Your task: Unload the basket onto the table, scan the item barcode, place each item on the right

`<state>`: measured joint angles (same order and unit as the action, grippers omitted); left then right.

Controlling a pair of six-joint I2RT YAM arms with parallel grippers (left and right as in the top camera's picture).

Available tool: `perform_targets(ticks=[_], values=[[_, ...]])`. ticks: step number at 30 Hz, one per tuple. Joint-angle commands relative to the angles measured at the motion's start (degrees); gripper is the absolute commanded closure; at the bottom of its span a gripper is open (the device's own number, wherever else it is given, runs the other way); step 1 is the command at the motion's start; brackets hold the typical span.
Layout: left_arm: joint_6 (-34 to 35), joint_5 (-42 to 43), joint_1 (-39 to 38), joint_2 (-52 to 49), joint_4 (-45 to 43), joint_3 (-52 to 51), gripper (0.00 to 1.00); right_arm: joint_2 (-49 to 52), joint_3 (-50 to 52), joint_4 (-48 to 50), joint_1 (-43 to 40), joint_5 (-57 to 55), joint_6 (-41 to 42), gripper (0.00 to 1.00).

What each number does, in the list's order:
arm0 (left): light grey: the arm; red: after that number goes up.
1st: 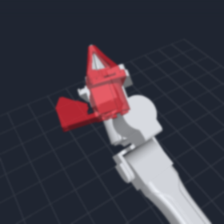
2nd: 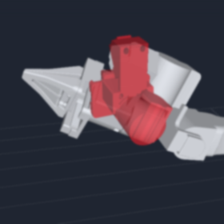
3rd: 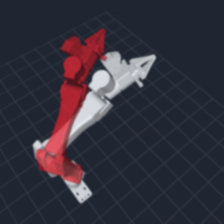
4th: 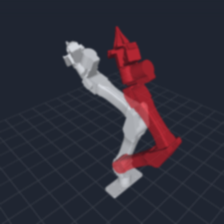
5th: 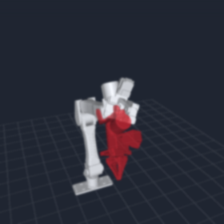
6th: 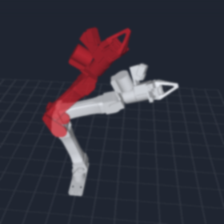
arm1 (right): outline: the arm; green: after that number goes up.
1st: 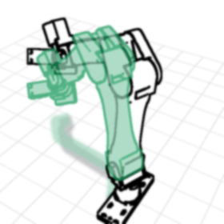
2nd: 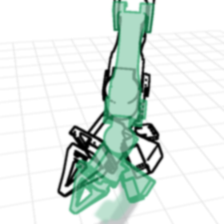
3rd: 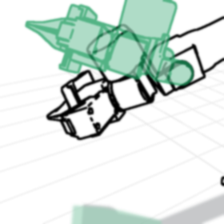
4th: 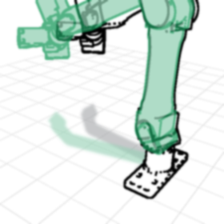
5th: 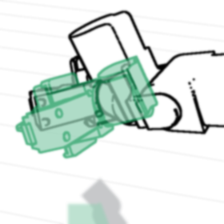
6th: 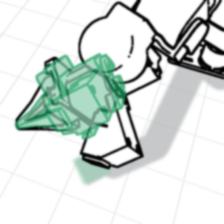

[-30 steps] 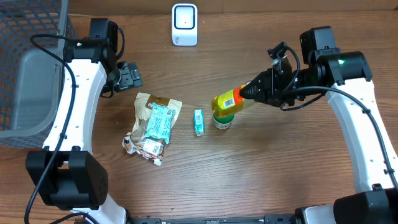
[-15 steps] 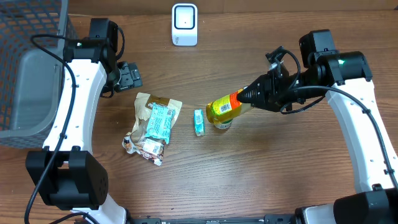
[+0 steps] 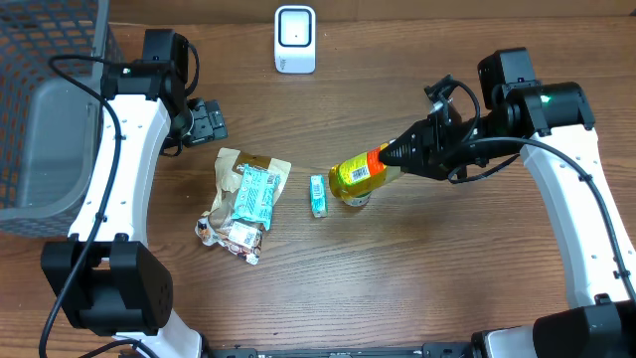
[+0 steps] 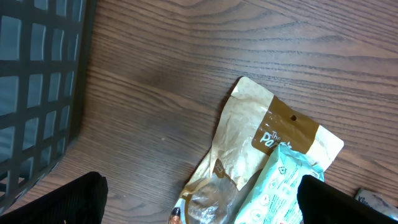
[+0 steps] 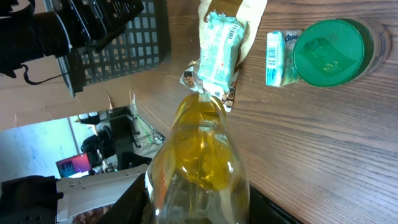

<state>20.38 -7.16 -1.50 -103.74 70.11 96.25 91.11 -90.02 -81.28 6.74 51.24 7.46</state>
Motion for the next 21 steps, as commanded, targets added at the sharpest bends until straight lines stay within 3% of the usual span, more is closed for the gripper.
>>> perform_targets(ticks=[1, 21], values=[[-0.68, -0.74, -0.31, -0.04, -0.04, 0.94, 0.0, -1.22, -1.55, -0.13, 0.0, 3.1, -0.48, 0.83], [-0.68, -0.74, -0.31, -0.07, -0.07, 0.94, 0.0, -1.2, -1.53, -0.74, 0.0, 2.84, -0.52, 0.84]])
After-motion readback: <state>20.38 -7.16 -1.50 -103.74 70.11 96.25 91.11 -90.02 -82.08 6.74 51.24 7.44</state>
